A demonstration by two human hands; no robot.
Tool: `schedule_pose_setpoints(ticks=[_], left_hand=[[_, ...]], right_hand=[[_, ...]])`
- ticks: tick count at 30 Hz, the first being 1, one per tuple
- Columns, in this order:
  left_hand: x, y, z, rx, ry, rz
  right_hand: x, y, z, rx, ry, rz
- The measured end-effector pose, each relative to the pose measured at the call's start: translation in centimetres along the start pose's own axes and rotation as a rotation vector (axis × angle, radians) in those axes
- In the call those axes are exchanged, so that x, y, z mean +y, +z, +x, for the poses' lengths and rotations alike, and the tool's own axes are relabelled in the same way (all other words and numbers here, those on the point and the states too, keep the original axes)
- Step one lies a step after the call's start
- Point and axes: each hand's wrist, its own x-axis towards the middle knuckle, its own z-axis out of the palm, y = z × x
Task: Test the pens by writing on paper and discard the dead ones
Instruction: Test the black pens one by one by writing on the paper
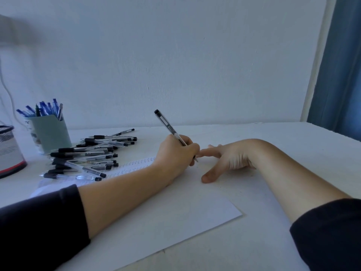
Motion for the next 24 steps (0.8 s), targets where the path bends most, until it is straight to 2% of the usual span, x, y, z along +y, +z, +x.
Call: schedule_pose_setpoints(ticks=[7,24], left_hand=[[-0.06,-0.06,-0.06,-0.013,-0.006,-0.047],[-0.08,-0.07,-0.01,-0.017,-0.017,0.061]], right_hand=[[-0.03,0.11,-0.01,0.008,0.001,0.000],[-0.47,0.30,-0.74,0.021,-0.022,0.052]])
